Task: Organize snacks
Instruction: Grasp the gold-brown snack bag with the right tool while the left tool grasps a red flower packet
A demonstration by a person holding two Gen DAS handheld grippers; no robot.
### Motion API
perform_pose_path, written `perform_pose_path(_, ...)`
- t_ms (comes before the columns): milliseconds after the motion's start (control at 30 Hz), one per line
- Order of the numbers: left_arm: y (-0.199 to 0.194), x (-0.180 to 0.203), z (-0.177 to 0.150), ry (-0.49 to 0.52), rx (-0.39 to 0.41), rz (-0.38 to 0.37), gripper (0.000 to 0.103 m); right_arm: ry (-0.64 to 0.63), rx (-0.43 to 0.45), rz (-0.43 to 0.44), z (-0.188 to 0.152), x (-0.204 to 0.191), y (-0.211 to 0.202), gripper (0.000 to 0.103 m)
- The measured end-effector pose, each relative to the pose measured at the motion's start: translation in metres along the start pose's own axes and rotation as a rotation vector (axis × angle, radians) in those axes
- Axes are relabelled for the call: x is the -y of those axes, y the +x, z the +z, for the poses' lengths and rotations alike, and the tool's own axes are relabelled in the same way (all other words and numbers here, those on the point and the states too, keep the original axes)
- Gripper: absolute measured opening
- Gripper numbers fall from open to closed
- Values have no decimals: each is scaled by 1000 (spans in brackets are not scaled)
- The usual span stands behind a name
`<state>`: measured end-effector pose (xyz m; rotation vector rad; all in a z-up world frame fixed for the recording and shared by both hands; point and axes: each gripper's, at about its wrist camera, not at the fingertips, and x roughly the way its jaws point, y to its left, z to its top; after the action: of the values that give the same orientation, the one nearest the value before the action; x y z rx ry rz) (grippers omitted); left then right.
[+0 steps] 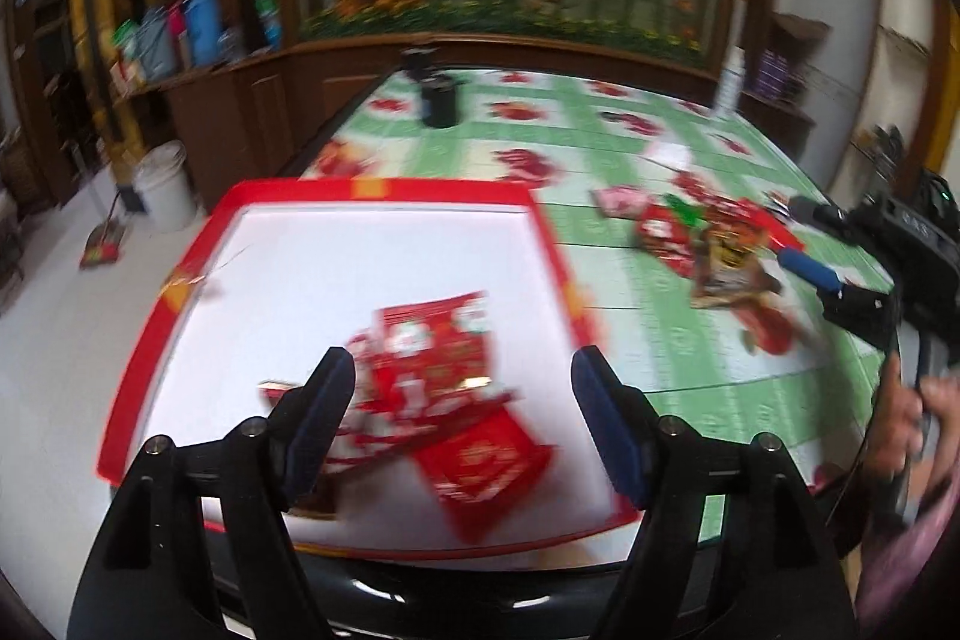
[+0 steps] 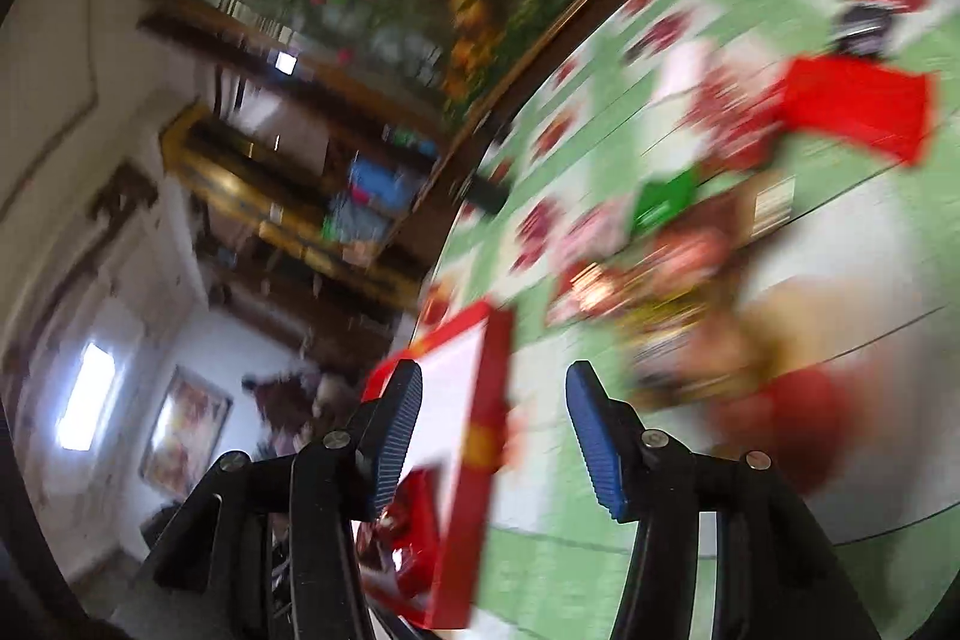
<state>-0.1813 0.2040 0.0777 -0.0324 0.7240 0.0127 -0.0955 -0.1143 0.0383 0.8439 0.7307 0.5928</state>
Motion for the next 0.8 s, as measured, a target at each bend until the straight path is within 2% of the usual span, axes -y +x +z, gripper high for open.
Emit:
perform_pose_path(133, 5, 29, 4, 53, -19, -39, 75, 105, 42, -24, 28, 38, -23, 58)
perform_pose_path(200, 9, 39, 4, 71, -34, -49, 75, 139, 41, -29, 38, 47, -22, 64)
perform_pose_path(233, 10, 43, 4, 75, -40, -52, 75, 149, 36, -32, 44, 50, -21, 70)
perform_pose_path(267, 13, 45, 4, 79, -51, -52, 75, 151, 18, -44, 48, 50, -14, 74)
perform_pose_path(367, 17, 51, 3, 72, -73, -50, 75, 145, -48, -97, 55, 47, 15, 74)
perform_pose_path(467, 20, 53, 1, 57, -94, -49, 75, 126, -95, -207, 53, 38, 49, 74)
perform_pose_path(533, 22, 54, 2, 57, -105, -46, 75, 58, -109, -260, 51, 32, 65, 71)
perform_pose_path(567, 23, 55, 2, 58, -108, -45, 75, 11, -122, -280, 50, 27, 71, 65)
perform_pose_path(600, 23, 56, 4, 58, -111, -45, 75, -21, -137, -308, 49, 25, 74, 54)
perform_pose_path(633, 25, 57, 6, 59, -113, -44, 75, -55, -170, -331, 47, 24, 78, 32)
perform_pose_path(700, 26, 59, 10, 60, -113, -43, 75, -37, -205, -272, 48, 36, 70, 29)
perform_pose_path(800, 31, 65, 19, 64, -114, -53, 75, 14, -204, -212, 53, 60, 42, 29)
